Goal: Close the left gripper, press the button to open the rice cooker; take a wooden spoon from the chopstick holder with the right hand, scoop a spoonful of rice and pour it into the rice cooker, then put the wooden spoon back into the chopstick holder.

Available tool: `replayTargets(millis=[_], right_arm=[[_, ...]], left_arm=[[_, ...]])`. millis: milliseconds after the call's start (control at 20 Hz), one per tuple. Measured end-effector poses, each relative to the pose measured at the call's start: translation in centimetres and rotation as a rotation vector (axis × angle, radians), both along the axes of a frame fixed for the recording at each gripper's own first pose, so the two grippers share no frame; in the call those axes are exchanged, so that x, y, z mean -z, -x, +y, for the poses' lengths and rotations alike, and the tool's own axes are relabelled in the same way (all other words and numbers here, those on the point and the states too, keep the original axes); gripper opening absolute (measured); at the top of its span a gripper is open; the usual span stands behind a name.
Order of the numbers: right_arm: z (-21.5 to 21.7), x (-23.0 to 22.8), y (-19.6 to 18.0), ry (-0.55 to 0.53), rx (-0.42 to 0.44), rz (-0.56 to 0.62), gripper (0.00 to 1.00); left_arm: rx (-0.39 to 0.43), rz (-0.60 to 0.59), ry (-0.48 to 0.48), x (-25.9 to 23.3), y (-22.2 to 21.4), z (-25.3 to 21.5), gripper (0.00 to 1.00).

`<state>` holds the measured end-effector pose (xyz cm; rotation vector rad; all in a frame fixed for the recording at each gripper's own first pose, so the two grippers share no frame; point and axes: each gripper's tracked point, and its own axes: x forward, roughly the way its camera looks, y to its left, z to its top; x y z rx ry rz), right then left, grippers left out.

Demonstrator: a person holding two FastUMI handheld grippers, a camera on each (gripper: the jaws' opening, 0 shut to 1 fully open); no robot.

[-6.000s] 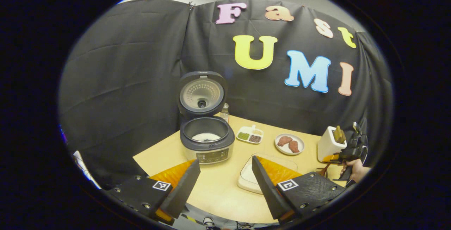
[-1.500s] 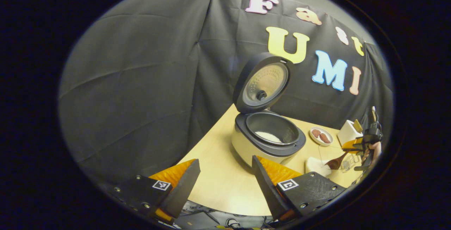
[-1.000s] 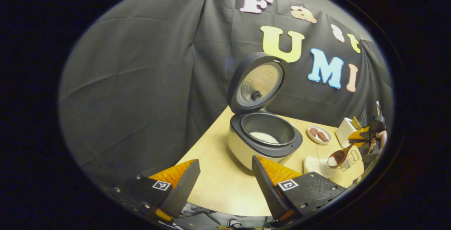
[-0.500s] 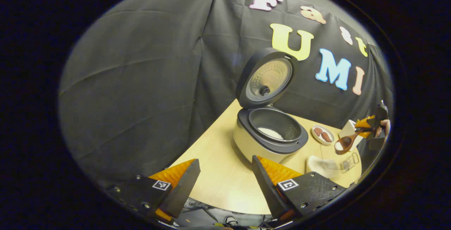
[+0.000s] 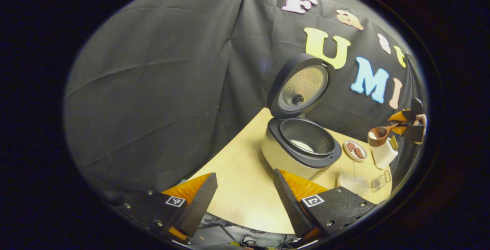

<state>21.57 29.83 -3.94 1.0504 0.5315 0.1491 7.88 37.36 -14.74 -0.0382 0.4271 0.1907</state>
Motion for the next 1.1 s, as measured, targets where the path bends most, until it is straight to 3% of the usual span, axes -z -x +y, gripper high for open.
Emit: replayTargets(millis=[250, 300, 400, 450, 700, 800, 850, 1100], right_arm=[[7.1, -2.8, -1.1, -0.066, -0.128, -0.059, 0.14], [8.5, -2.9, -1.2, -0.061, -0.154, -0.062, 0.17], [11.1, -2.9, -1.6, -0.037, -0.196, -0.064, 0.13], [12.3, -3.0, -1.7, -0.025, -0.217, -0.068, 0.17], [18.0, -3.1, -2.2, 0.020, -0.316, -0.088, 0.17], [19.7, -2.6, -2.1, 0.061, -0.346, -0.093, 0.13], [20.2, -2.2, -2.2, 0.090, -0.359, -0.098, 0.17], [22.8, -1.0, -2.1, 0.200, -0.420, -0.155, 0.17]], left_arm=[[-0.041, -0.015, -0.006, -0.6, 0.3, 1.8, 0.94], [-0.053, -0.016, -0.003, -0.6, 0.5, 2.3, 0.94], [-0.077, -0.013, 0.010, -0.3, 0.9, 3.0, 0.94], [-0.089, -0.011, 0.018, 0.0, 1.2, 3.4, 0.94], [-0.146, 0.000, 0.041, 1.0, 2.8, 4.8, 0.94], [-0.158, 0.004, 0.043, 1.0, 3.1, 4.7, 0.94], [-0.163, 0.004, 0.041, 1.1, 3.2, 4.5, 0.94], [-0.204, 0.016, 0.055, 2.1, 4.4, 4.4, 0.94]])
